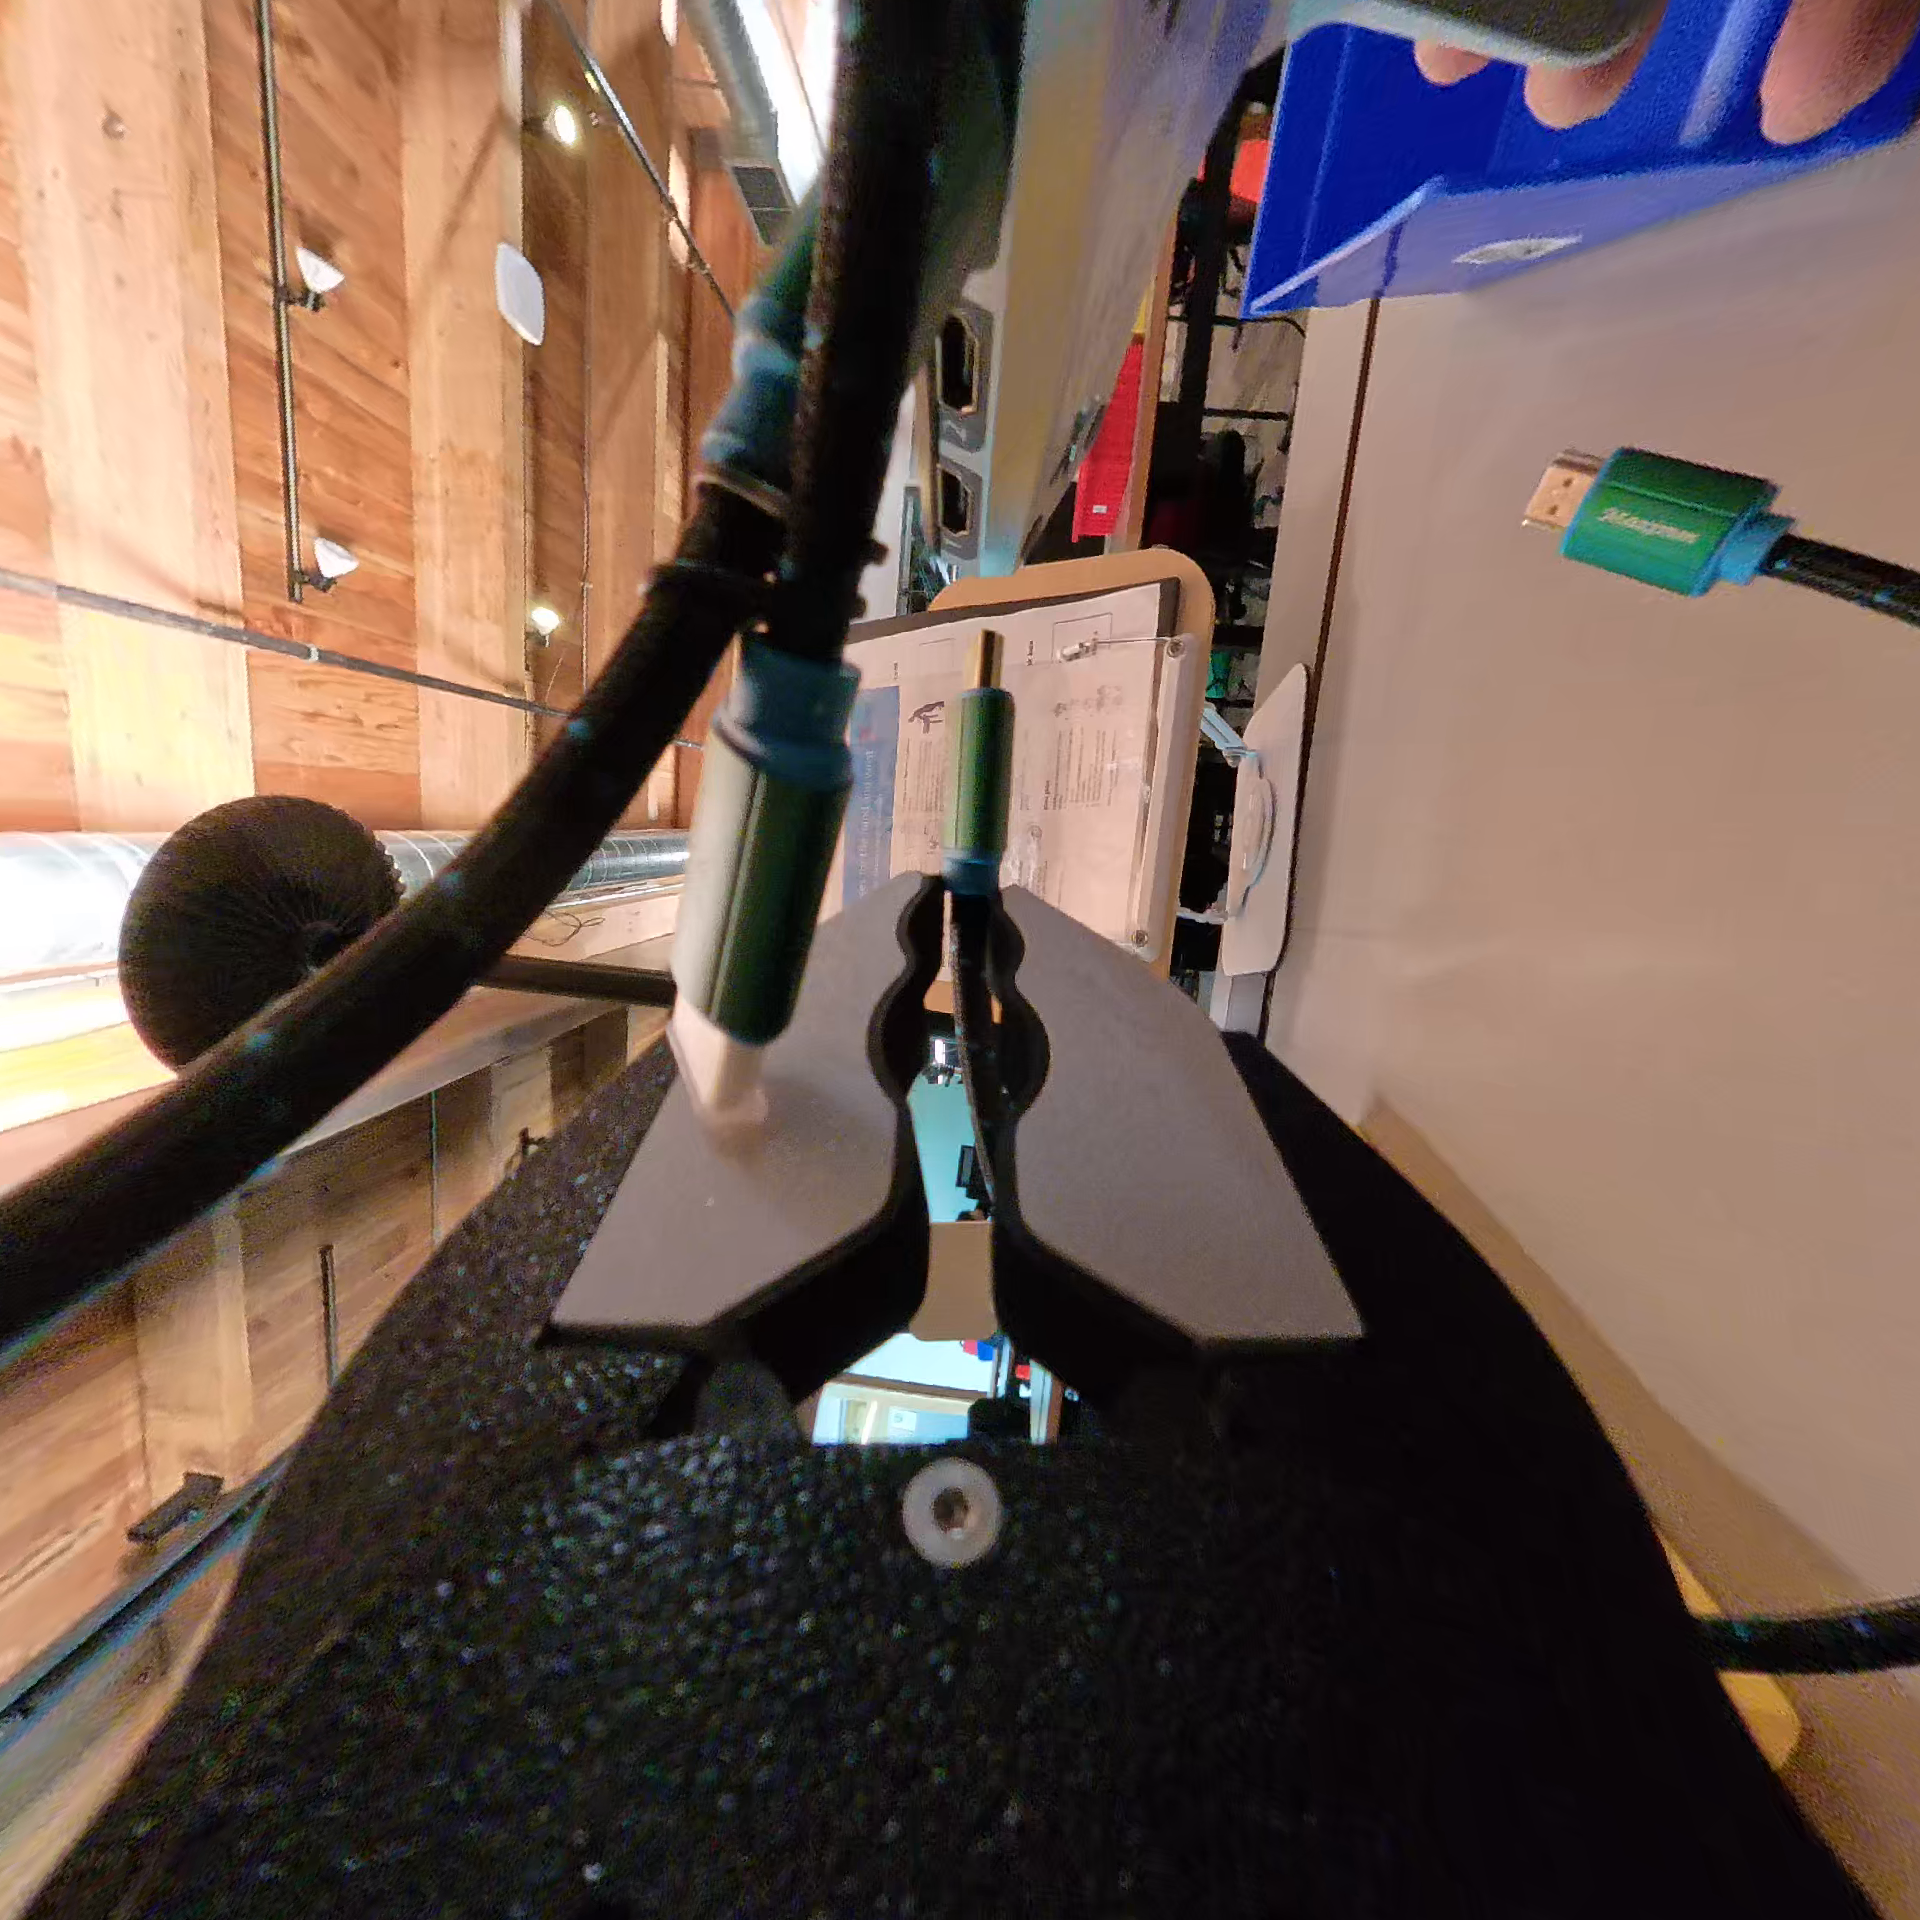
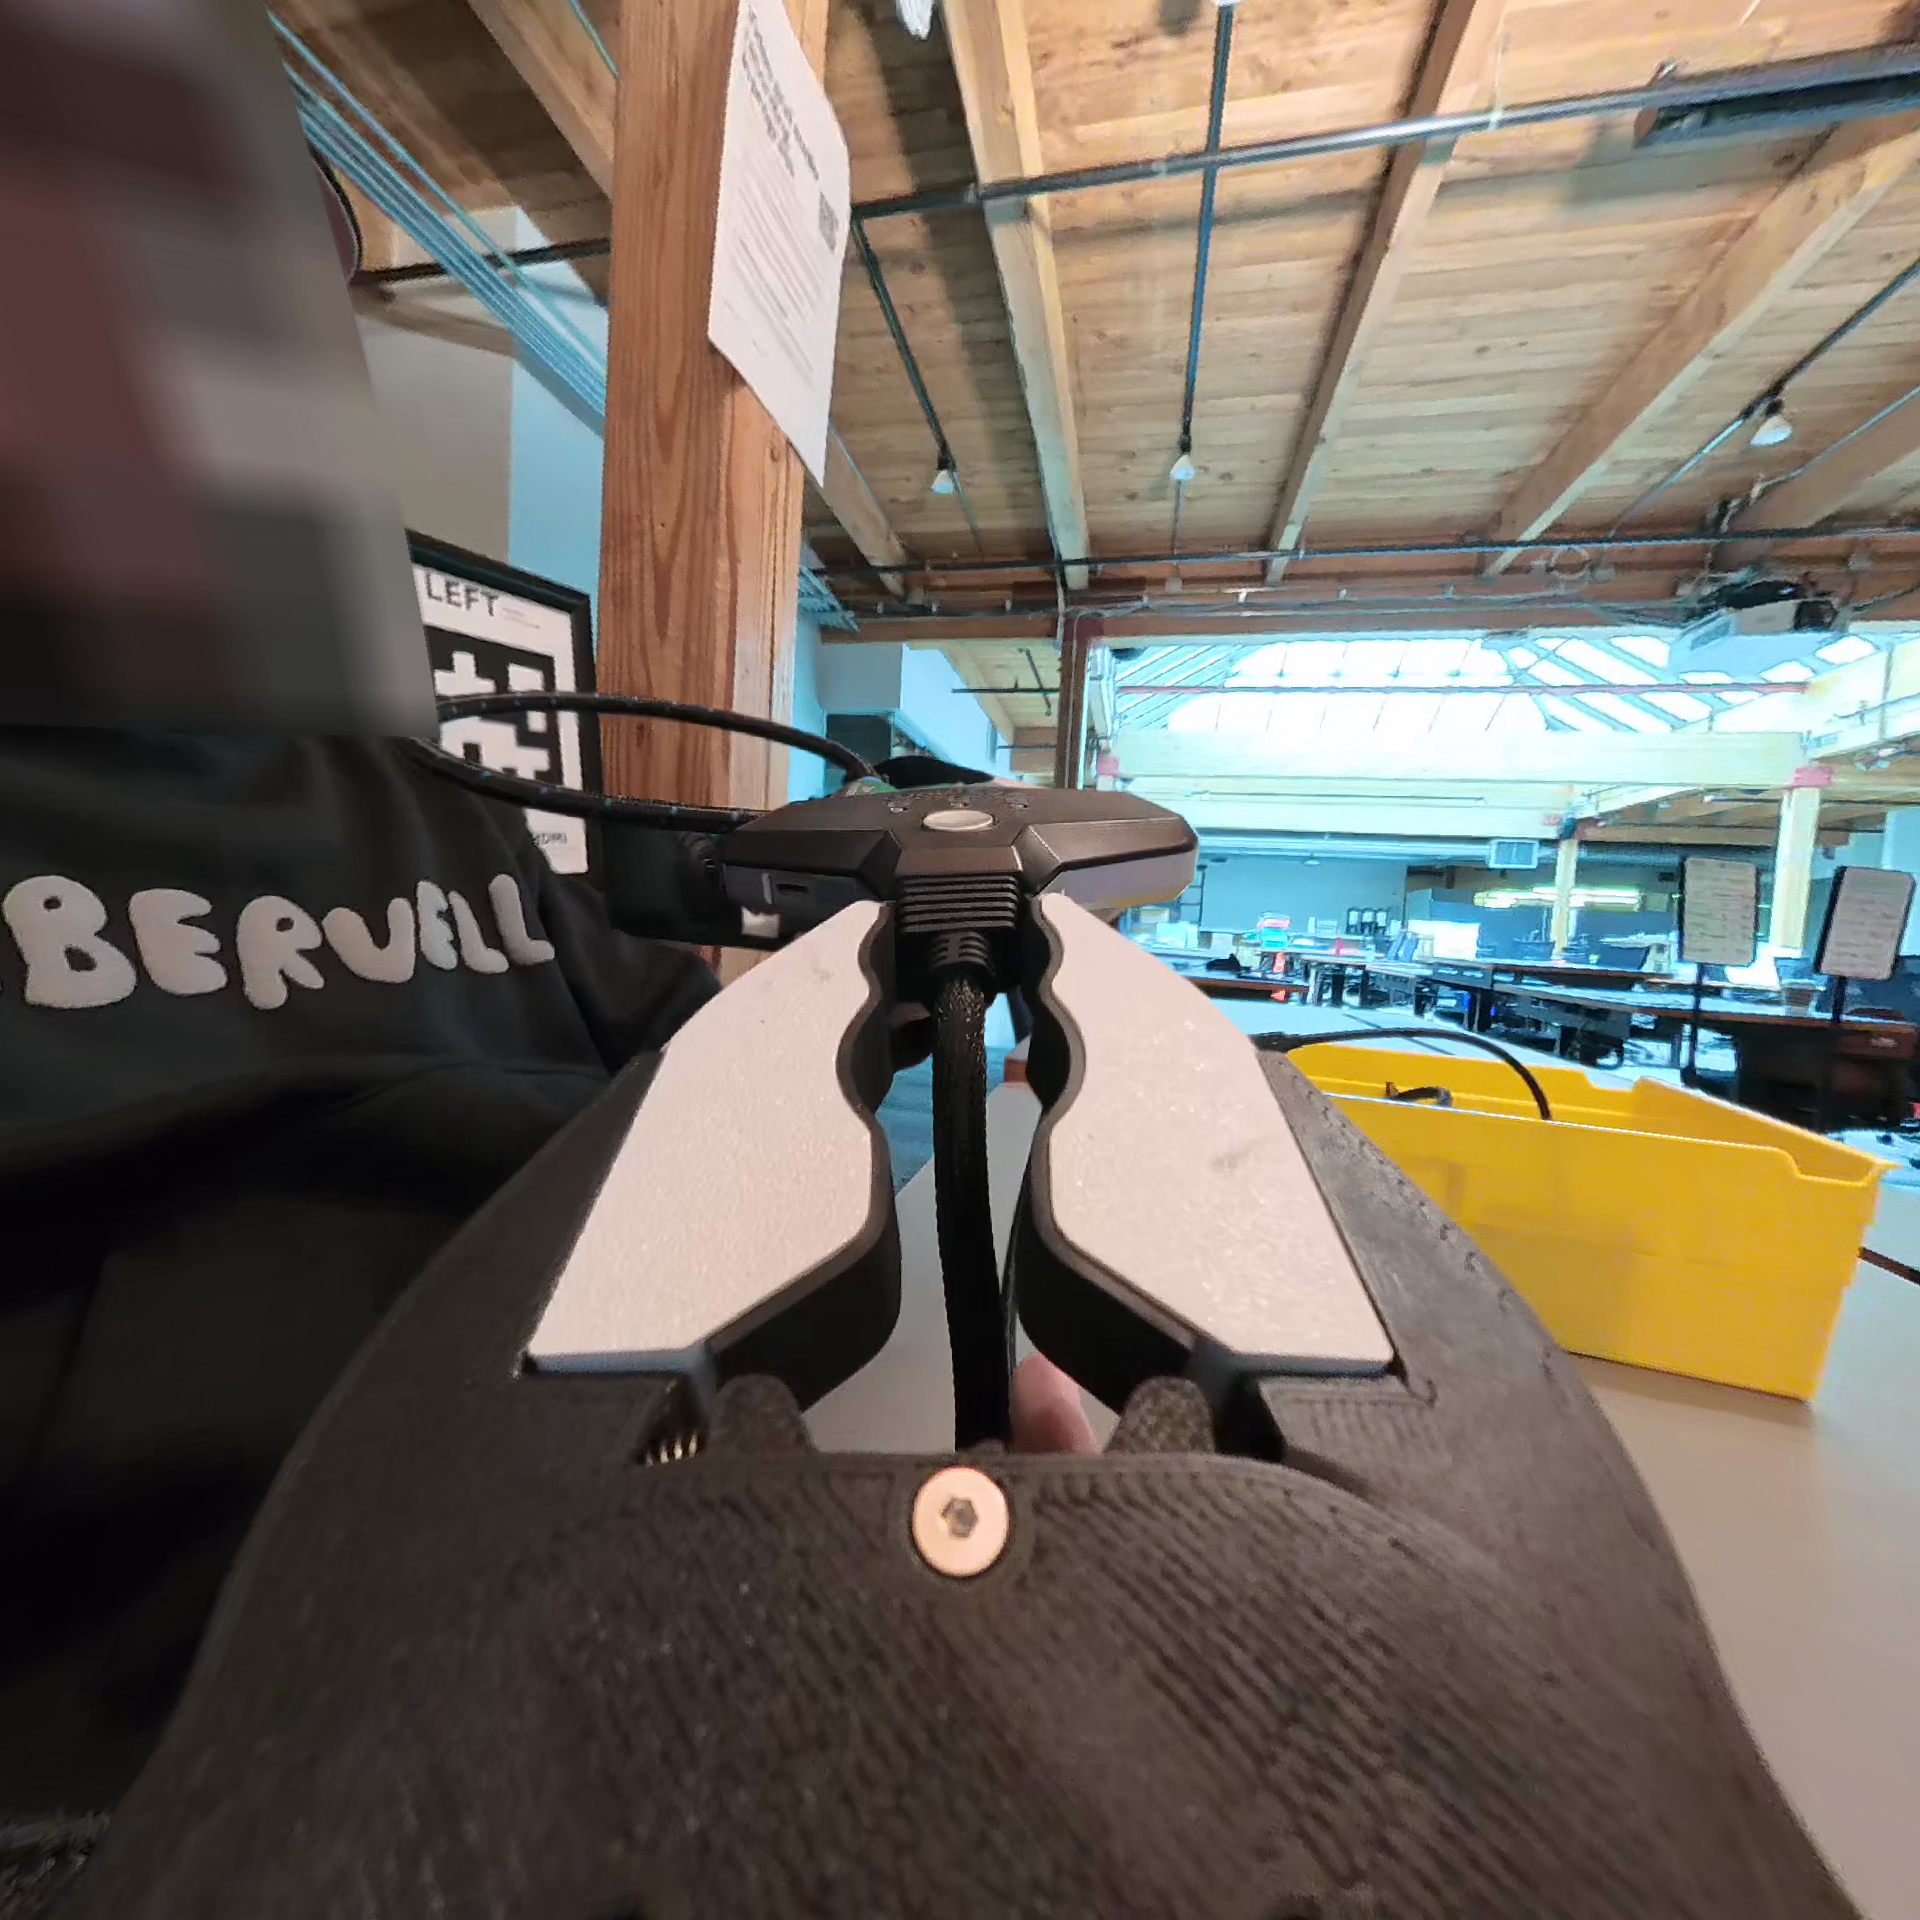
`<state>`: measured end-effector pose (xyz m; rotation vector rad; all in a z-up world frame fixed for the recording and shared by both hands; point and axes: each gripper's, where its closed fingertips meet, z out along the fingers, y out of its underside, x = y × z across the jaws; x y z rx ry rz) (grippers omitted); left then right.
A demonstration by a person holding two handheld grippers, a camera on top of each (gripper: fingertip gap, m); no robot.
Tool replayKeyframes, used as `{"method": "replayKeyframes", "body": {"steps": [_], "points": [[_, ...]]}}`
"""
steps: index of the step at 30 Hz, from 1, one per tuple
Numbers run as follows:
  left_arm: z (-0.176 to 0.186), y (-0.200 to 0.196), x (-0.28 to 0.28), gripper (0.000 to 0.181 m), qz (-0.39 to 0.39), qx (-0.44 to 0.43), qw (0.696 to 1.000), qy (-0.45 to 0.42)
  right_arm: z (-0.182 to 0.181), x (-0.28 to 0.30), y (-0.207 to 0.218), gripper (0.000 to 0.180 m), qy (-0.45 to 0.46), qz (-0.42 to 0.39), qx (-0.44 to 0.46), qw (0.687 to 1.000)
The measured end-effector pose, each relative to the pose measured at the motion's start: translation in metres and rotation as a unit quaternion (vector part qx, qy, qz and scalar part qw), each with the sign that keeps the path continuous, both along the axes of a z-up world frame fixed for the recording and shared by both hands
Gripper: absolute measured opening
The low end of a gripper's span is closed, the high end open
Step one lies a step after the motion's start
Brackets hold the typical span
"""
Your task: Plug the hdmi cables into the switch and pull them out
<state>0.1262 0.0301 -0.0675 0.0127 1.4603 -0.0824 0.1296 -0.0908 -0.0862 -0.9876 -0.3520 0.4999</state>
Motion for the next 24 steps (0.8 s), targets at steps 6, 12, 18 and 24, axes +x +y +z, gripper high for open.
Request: {"method": "replayKeyframes", "body": {"steps": [6,12,18,24], "points": [[-0.007,-0.002,0.002,0.007,-0.004,-0.025,1.0,-0.01,0.006,0.004,-0.004,0.022,0.02,-0.003,0.021,1.0],[0.005,-0.012,-0.002,0.007,-0.013,-0.051,0.996,-0.069,0.002,0.002,0.002,0.022,0.018,-0.007,0.001,1.0],[-0.001,-0.012,-0.002,0.007,-0.029,-0.048,0.998,-0.038,-0.002,0.004,0.008,0.022,0.02,-0.006,-0.019,1.0],[-0.004,-0.008,-0.001,0.007,-0.038,-0.038,0.998,-0.016,-0.006,0.003,0.012,0.022,0.016,-0.008,-0.027,0.999]]}}
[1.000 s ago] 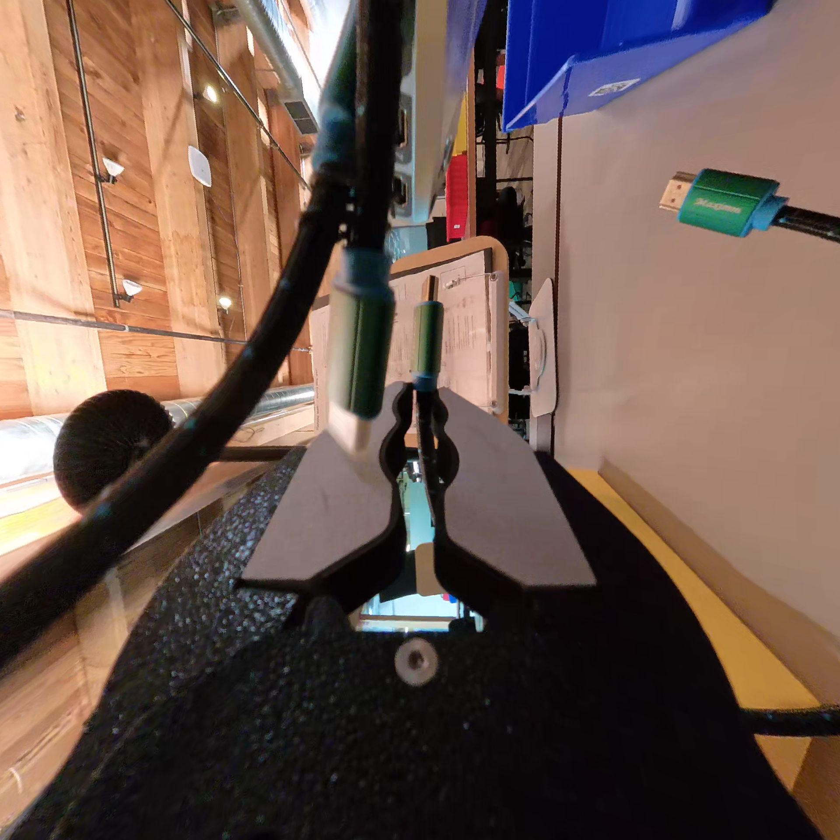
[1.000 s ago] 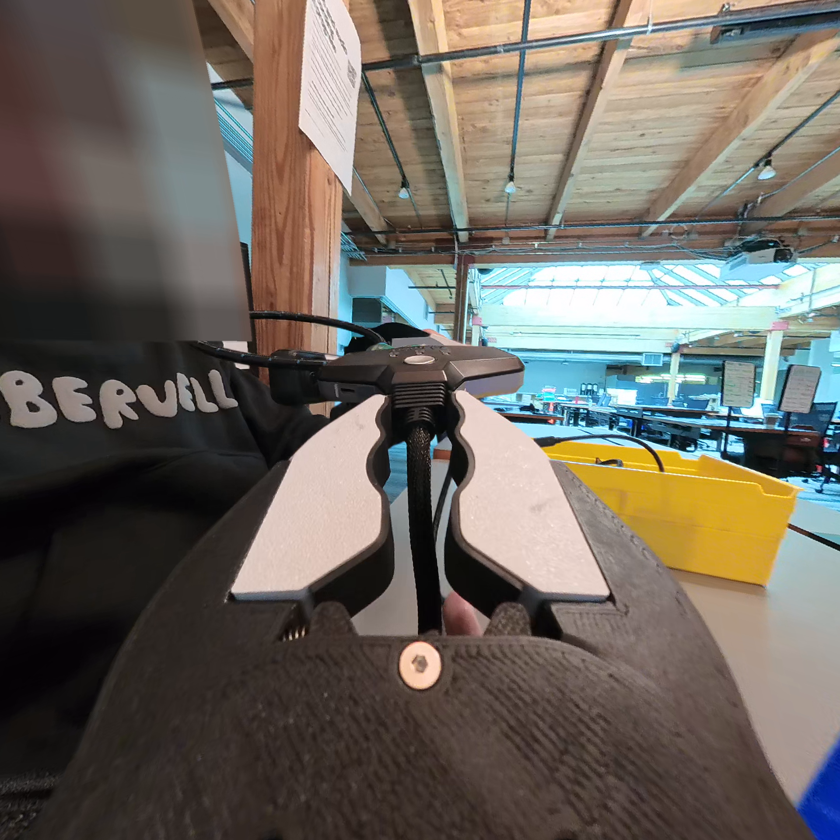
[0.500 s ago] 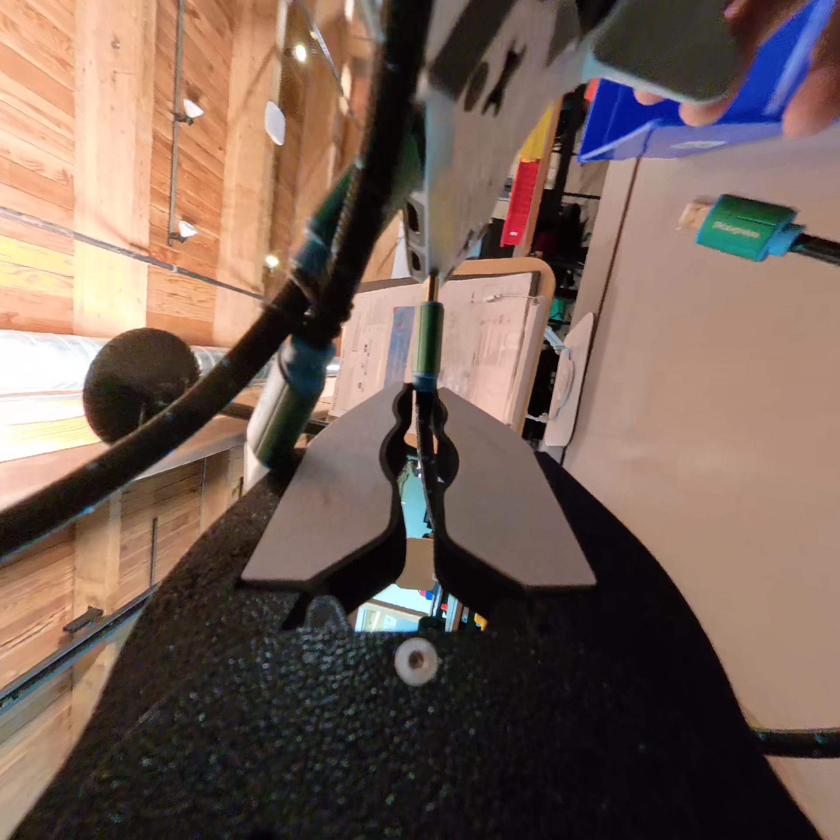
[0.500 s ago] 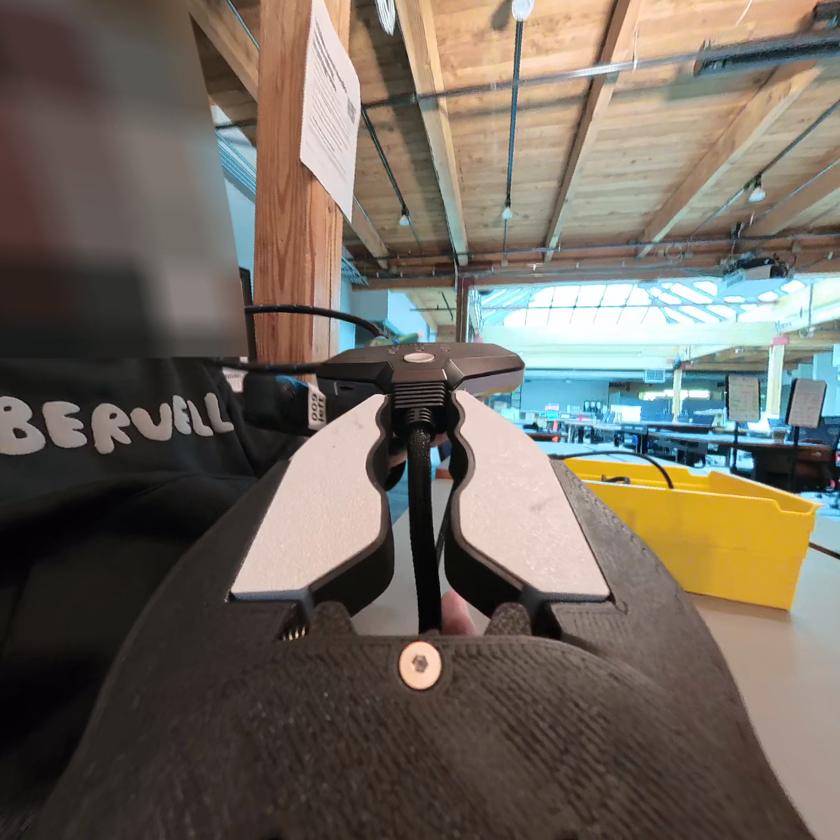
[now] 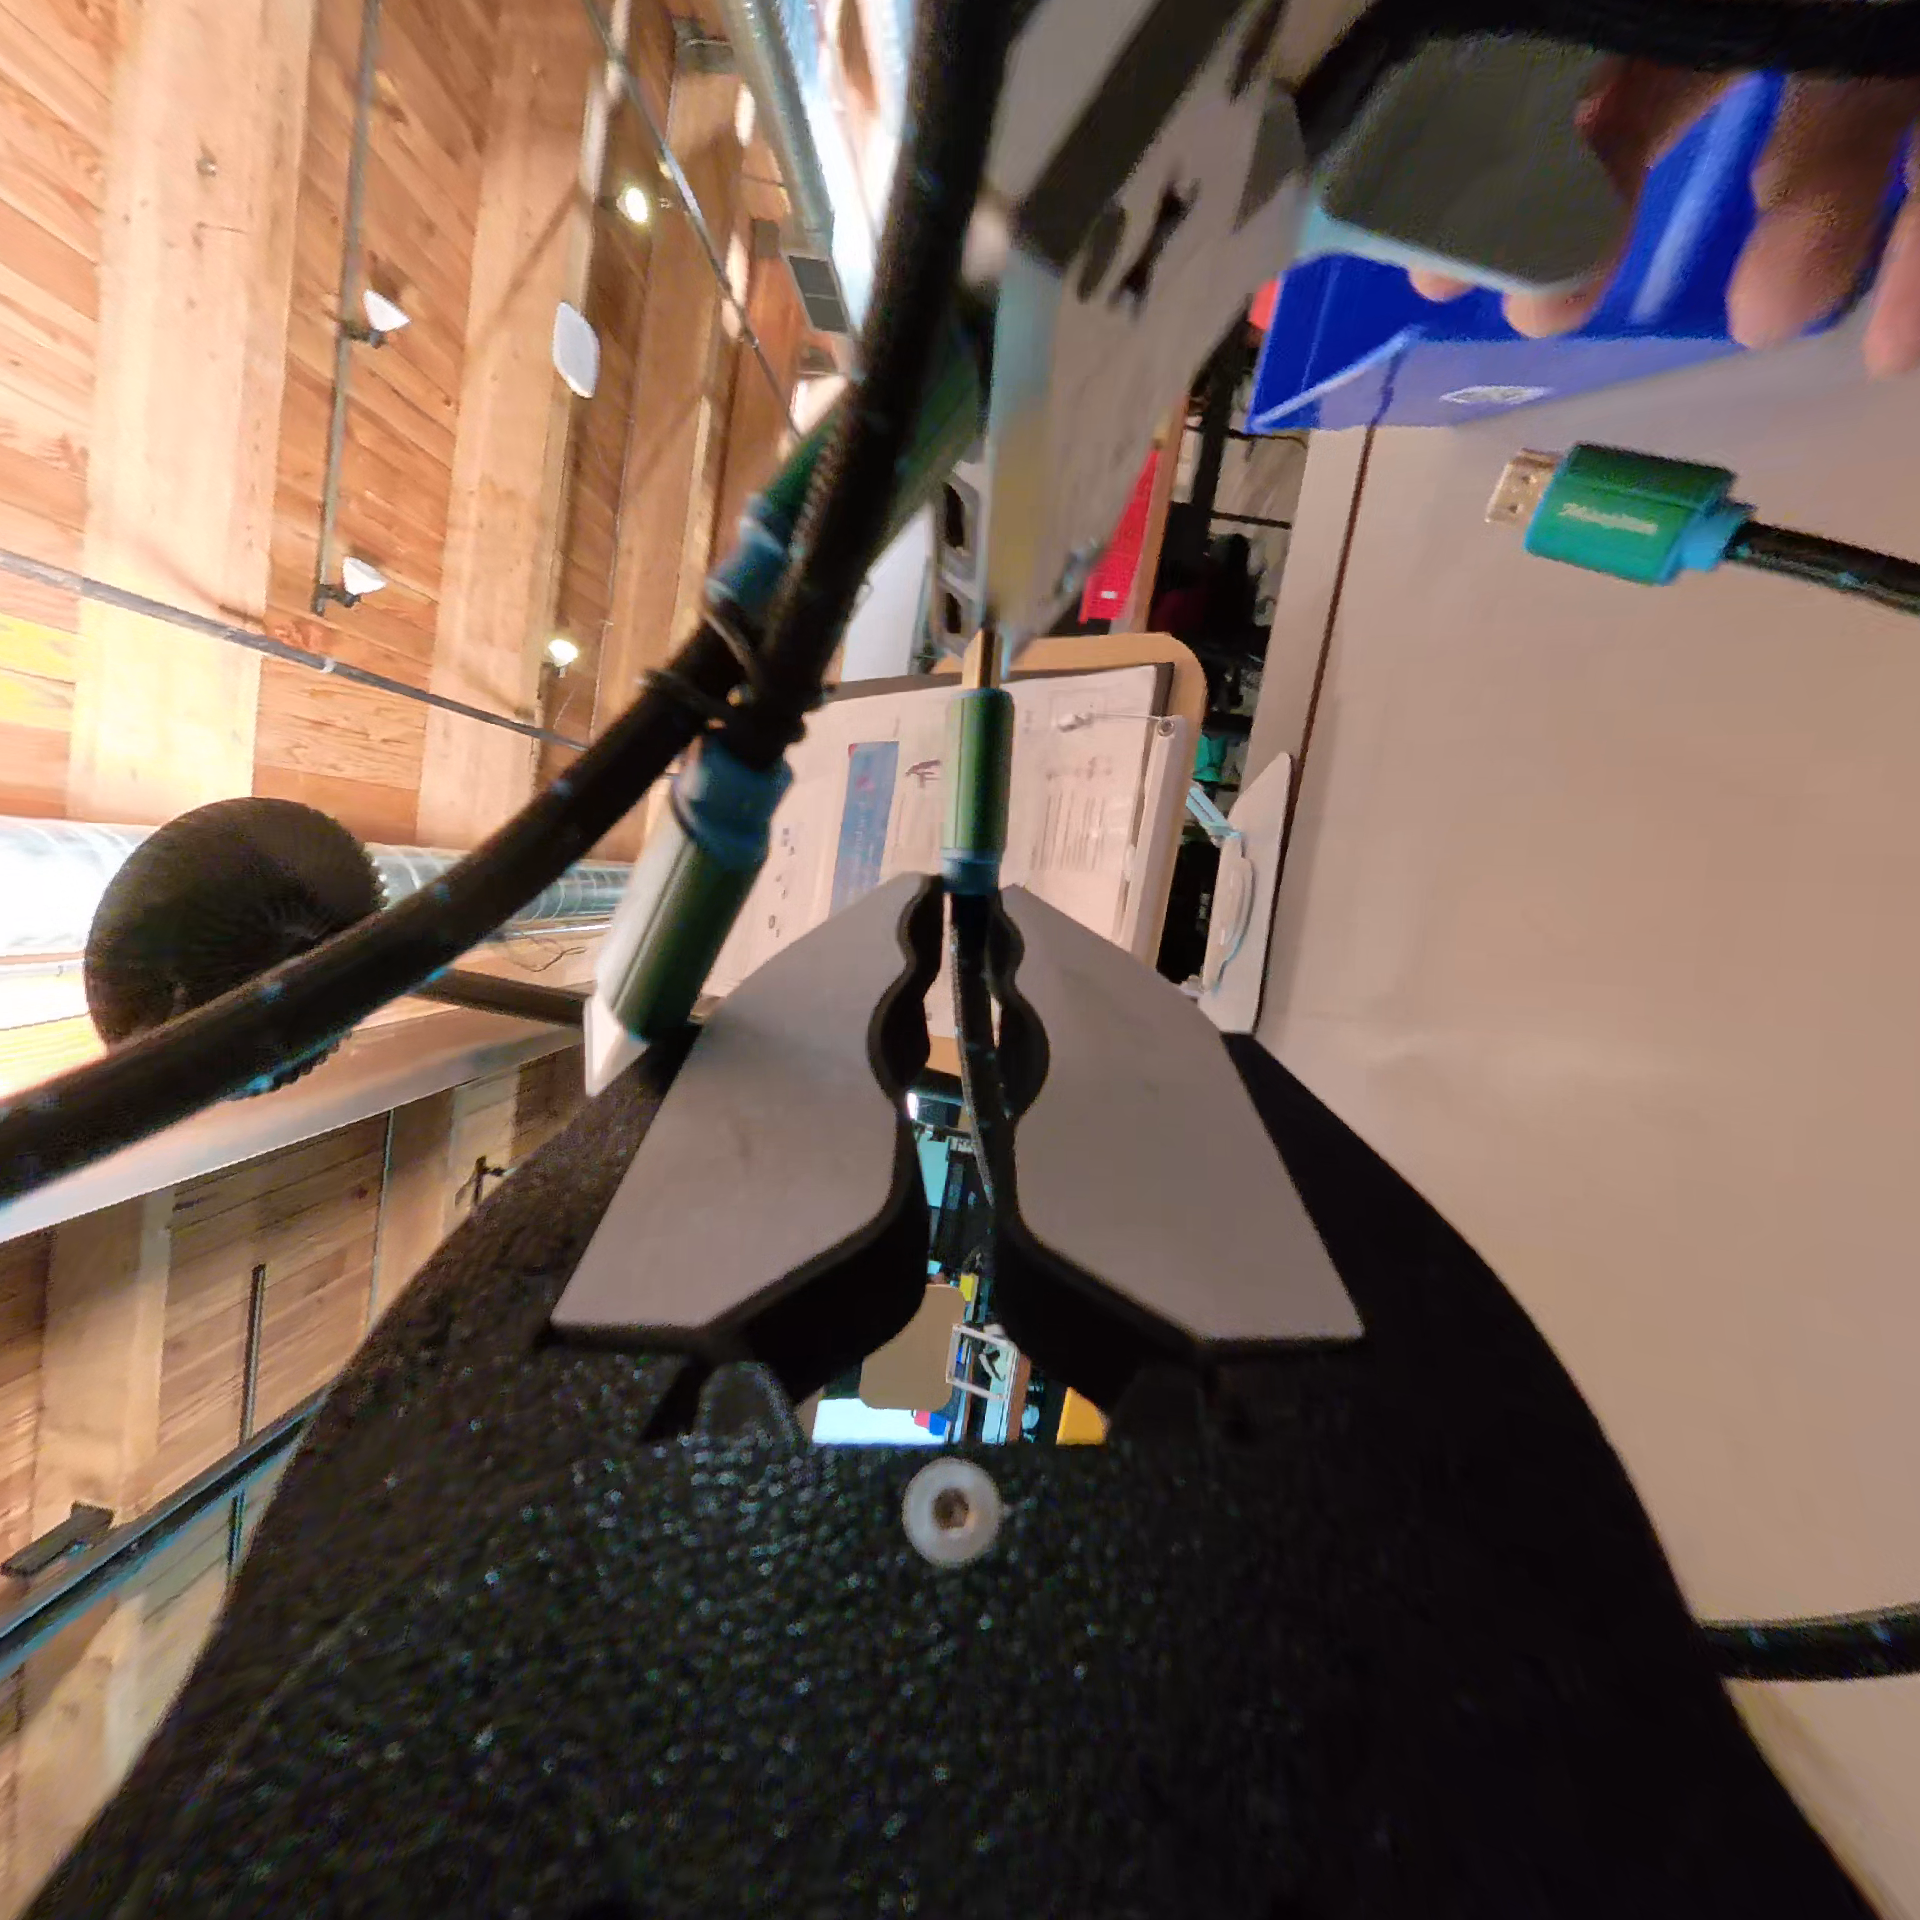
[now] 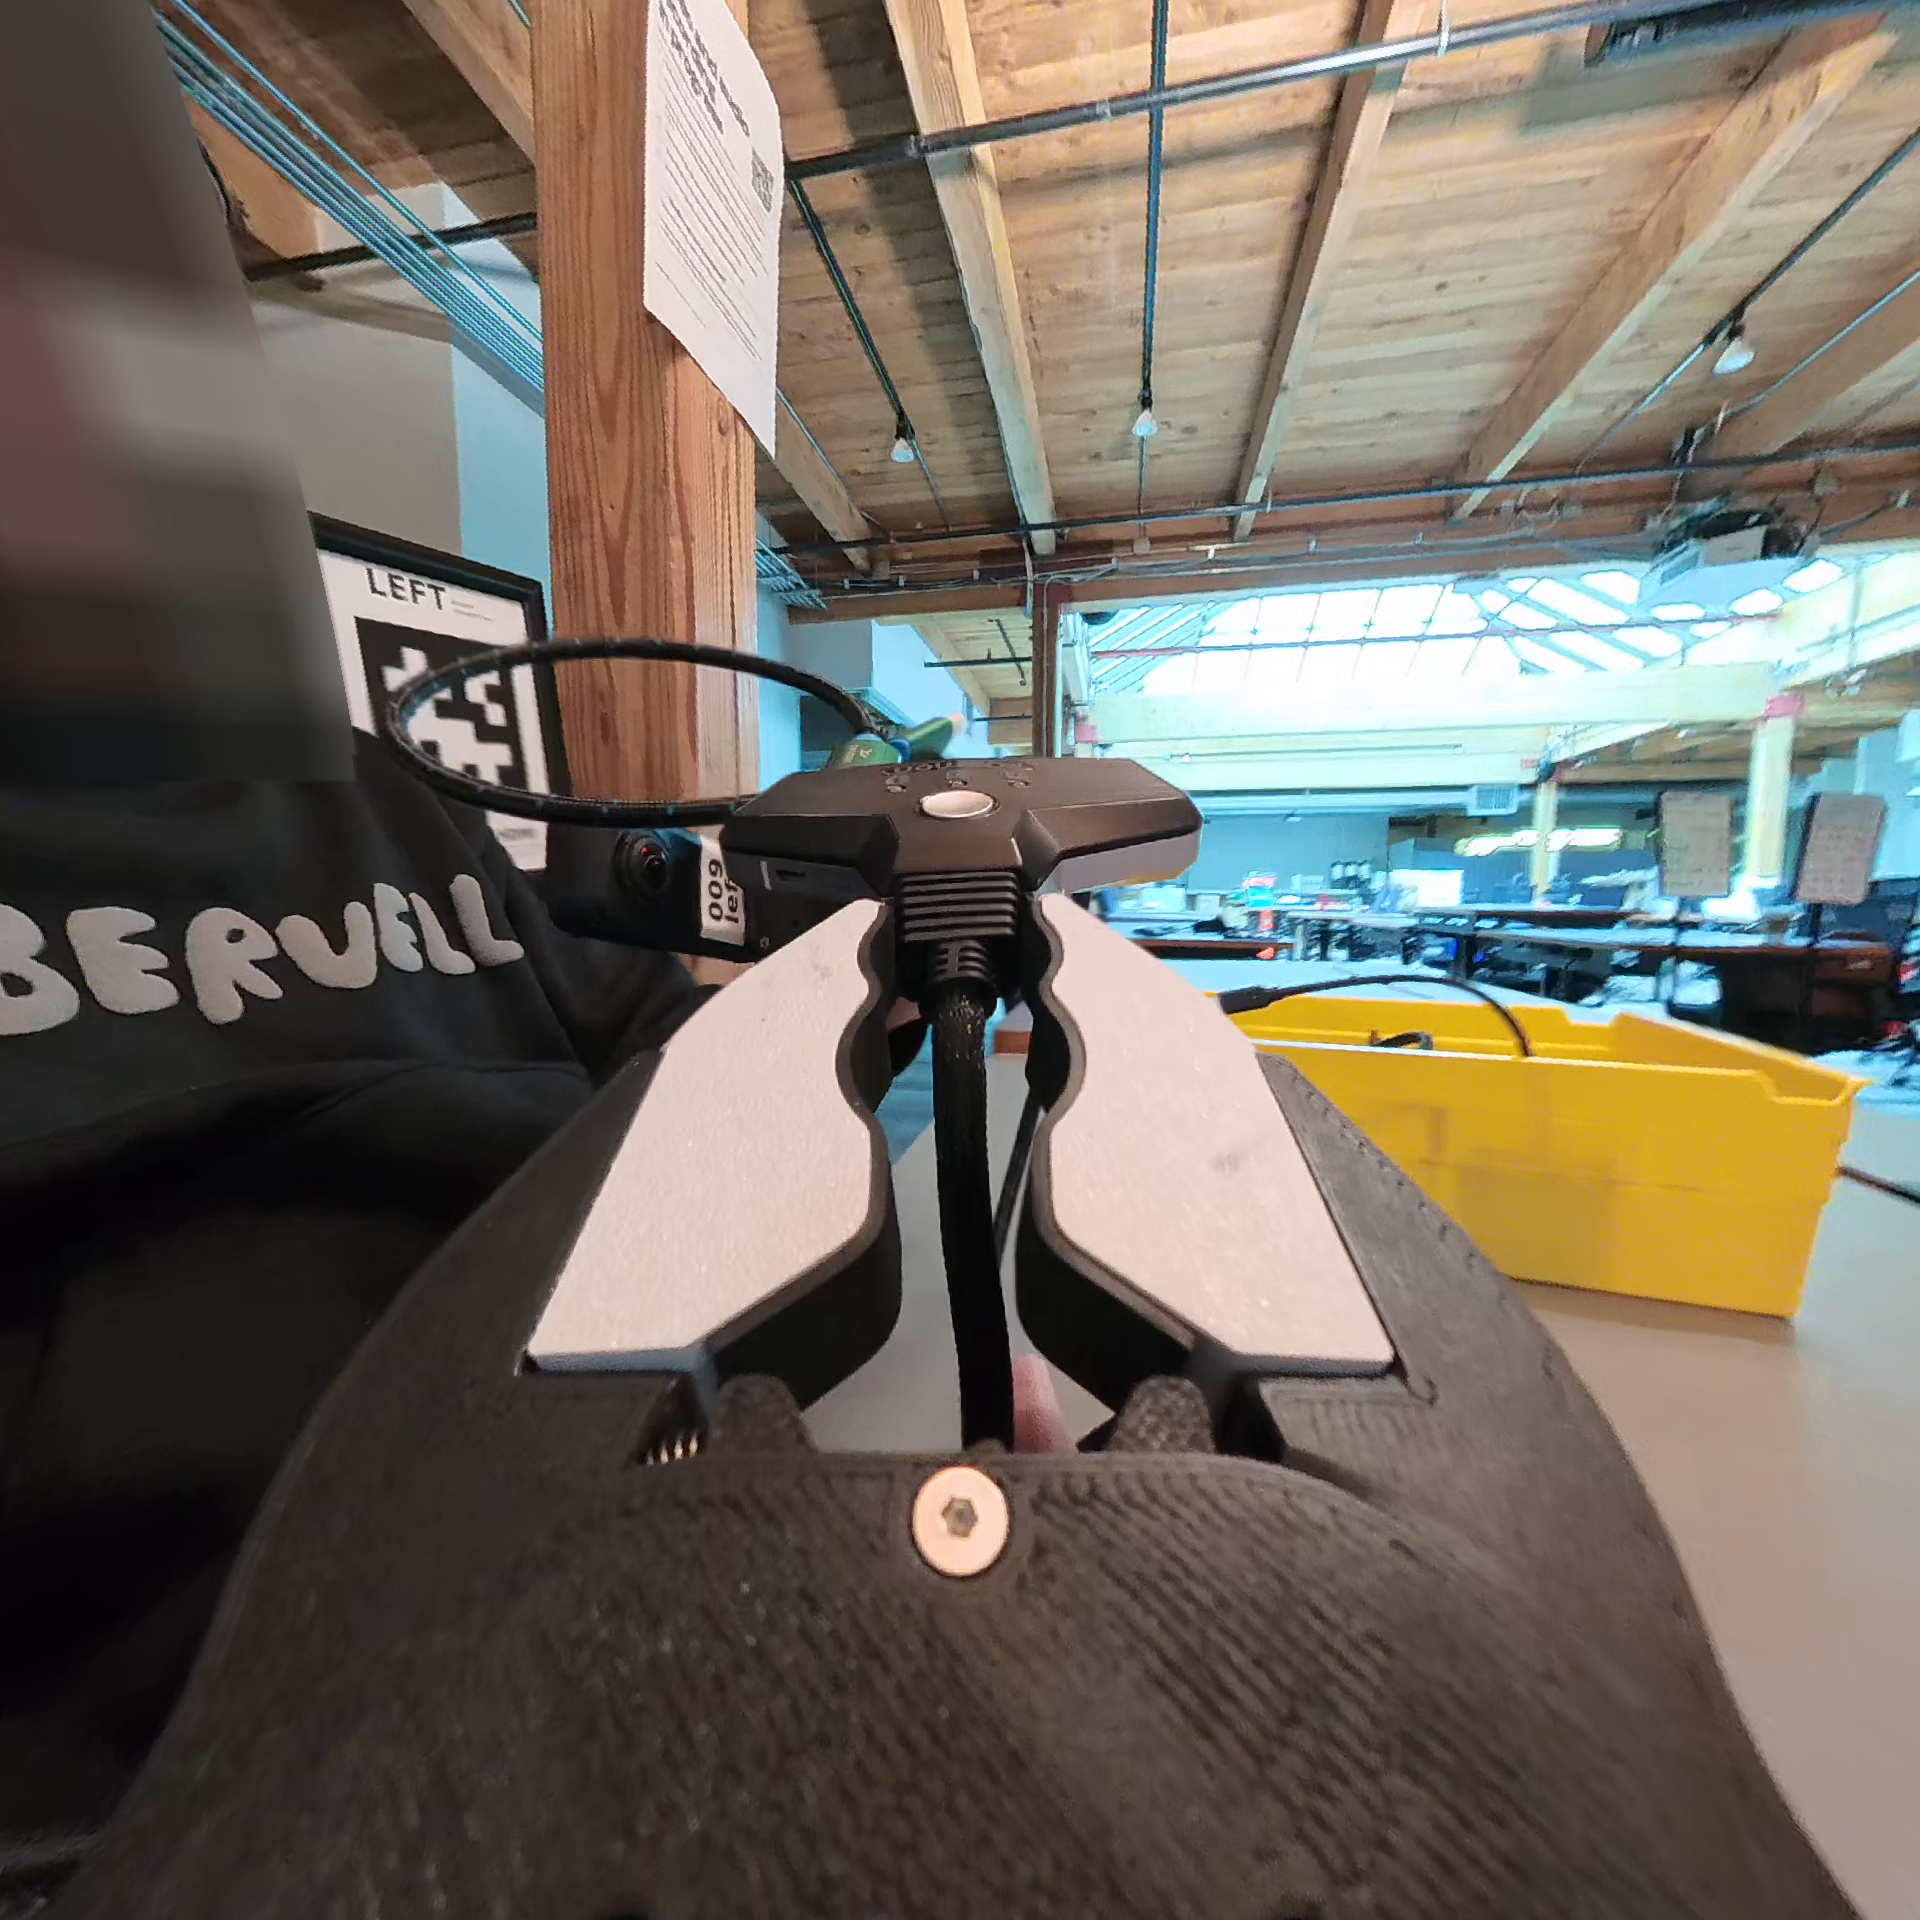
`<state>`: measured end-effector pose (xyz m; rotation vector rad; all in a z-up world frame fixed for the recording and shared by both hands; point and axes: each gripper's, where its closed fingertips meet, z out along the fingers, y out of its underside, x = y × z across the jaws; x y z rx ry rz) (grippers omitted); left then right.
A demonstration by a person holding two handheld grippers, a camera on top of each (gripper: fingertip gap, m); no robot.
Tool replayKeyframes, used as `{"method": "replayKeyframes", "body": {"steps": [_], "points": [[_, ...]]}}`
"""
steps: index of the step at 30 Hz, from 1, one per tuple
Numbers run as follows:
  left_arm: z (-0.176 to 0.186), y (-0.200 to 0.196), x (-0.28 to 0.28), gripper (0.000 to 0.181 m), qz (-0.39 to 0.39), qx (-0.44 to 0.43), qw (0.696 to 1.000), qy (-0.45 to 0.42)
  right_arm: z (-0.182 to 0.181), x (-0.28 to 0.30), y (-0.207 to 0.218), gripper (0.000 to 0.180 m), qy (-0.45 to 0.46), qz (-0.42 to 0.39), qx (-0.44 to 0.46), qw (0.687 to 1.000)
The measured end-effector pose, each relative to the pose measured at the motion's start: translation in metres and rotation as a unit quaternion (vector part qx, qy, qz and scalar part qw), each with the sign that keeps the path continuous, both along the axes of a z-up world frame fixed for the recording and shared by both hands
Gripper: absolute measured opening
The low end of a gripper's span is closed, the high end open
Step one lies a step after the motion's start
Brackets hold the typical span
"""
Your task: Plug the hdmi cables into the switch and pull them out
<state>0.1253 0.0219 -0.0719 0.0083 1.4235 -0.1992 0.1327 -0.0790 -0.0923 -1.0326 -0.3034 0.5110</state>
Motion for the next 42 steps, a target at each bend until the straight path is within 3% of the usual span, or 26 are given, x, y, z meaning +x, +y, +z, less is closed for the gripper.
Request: {"method": "replayKeyframes", "body": {"steps": [5,9,17,25,32,42], "points": [[0.0,0.052,0.016,0.007,0.058,0.009,0.998,0.031,0.004,0.006,-0.004,0.022,-0.022,-0.042,0.014,0.999],[0.025,0.089,0.004,0.007,0.062,0.016,0.997,0.046,0.0,0.015,-0.009,0.022,-0.058,-0.089,-0.027,0.994],[0.042,0.064,-0.011,0.007,-0.006,0.086,0.986,0.14,-0.005,0.024,-0.017,0.022,-0.118,-0.159,-0.08,0.977],[0.023,0.022,0.002,0.007,0.01,0.172,0.974,0.145,-0.004,0.011,-0.006,0.022,-0.137,-0.131,-0.071,0.979],[0.003,-0.002,0.007,0.007,0.024,0.141,0.972,0.186,-0.011,0.009,0.003,0.023,-0.13,-0.119,-0.063,0.982],[-0.009,0.006,0.012,0.007,0.061,0.147,0.968,0.193,-0.017,0.011,0.005,0.023,-0.127,-0.107,-0.061,0.984]]}}
